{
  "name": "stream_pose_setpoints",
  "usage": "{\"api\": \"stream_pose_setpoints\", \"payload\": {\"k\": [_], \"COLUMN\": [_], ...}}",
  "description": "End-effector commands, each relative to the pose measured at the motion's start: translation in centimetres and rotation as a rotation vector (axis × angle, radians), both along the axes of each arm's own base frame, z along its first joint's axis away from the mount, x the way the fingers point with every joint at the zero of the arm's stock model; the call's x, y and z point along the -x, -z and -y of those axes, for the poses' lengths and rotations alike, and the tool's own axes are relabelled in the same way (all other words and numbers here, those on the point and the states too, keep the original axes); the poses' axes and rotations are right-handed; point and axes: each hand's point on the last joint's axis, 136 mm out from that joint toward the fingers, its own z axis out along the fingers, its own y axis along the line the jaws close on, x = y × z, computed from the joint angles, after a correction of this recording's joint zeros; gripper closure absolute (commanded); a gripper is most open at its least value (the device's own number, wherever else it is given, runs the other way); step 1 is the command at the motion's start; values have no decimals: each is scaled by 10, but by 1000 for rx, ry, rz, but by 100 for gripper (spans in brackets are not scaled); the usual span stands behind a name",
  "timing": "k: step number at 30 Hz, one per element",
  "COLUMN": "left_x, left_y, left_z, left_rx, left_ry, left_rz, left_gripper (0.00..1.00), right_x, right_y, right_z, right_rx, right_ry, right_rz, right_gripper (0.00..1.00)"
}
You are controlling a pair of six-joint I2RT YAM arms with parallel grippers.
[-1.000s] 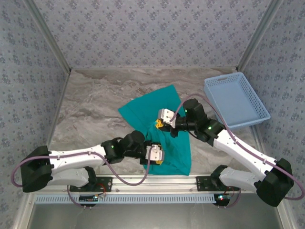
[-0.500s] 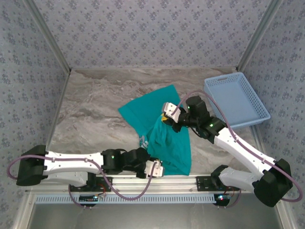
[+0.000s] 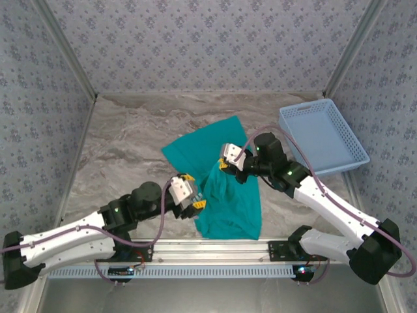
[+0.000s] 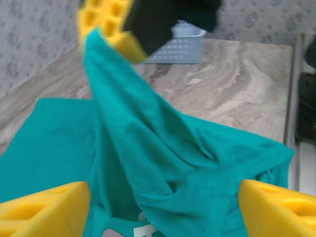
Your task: Fold the inside-out t-shirt
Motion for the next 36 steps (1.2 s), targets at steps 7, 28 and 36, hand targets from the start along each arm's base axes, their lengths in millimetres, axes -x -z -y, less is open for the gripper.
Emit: {"api": "stream_pose_setpoints", "payload": {"k": [7, 28, 36], "left_x": [-44, -60, -55], "left_y": [-18, 1, 28], "left_z": [14, 24, -23], "left_rx": [159, 116, 121], "left_ry": [-305, -301, -381], "left_rz": [-413, -698, -814], "left_gripper": [47, 41, 30], "right_x": [-5, 5, 6], "right_y": [-7, 9, 29], "right_z": [-1, -1, -5], "right_rx": [0, 1, 68], "right_ry": [87, 108, 88], "right_rz": [38, 21, 17], "right_gripper": [100, 96, 92]}}
